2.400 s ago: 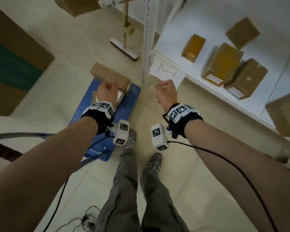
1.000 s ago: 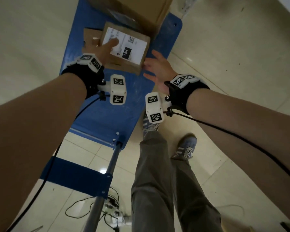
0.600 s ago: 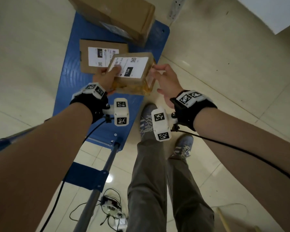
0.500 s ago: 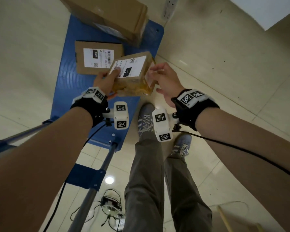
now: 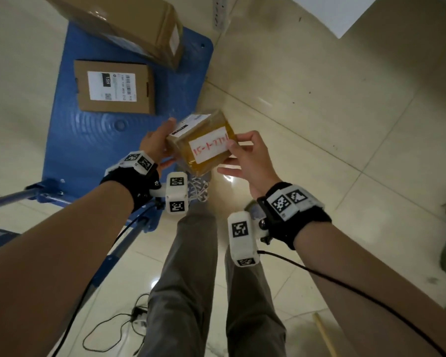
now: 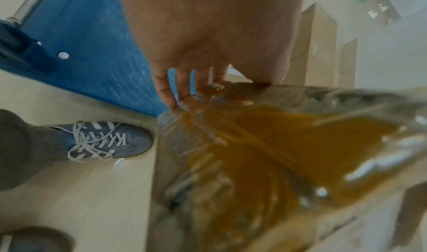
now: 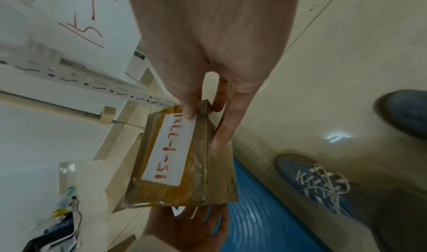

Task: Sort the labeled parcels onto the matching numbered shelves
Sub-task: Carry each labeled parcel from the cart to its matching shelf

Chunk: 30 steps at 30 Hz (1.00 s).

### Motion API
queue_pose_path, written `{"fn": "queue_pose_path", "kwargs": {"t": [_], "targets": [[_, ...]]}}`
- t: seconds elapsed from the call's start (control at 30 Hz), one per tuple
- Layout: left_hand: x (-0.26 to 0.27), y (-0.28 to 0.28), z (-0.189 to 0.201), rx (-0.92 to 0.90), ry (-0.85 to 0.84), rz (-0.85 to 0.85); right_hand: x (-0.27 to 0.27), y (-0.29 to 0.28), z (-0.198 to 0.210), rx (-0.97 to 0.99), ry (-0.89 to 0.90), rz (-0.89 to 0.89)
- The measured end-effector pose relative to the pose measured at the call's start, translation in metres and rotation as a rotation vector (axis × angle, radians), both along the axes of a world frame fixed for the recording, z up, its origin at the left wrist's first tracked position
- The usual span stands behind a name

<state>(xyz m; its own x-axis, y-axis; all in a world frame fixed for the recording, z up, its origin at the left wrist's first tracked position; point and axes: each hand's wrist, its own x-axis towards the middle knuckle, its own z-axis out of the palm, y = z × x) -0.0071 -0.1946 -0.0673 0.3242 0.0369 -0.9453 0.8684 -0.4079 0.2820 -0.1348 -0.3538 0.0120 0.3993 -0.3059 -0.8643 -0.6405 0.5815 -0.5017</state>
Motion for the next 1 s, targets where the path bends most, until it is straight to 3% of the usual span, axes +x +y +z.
{"fn": "queue_pose_path", "kwargs": {"t": [0.17, 0.33, 0.4, 0.53, 0.8, 1.0], "targets": [[-0.016, -0.014, 0.003, -0.002, 0.064, -0.053, -0.028, -0.010, 0.006, 0.037, -0.010, -0.045], [-0.035, -0.031, 0.018, -0.131, 0.137, -0.093, -0.047, -0.019, 0.015, 0.088, -0.028, -0.110], [-0.044, -0.036, 0.027, -0.279, 0.242, -0.083, -0.053, -0.022, 0.022, 0.094, -0.017, -0.099], [-0.062, -0.050, 0.046, -0.297, 0.277, -0.128, -0.069, -0.029, 0.045, 0.143, 0.049, 0.018], [-0.103, -0.101, 0.111, -0.267, 0.220, -0.237, -0.110, -0.076, 0.116, 0.185, 0.121, 0.067], [-0.125, -0.171, 0.177, -0.340, 0.161, -0.352, -0.145, -0.132, 0.174, 0.155, 0.089, -0.029]]}}
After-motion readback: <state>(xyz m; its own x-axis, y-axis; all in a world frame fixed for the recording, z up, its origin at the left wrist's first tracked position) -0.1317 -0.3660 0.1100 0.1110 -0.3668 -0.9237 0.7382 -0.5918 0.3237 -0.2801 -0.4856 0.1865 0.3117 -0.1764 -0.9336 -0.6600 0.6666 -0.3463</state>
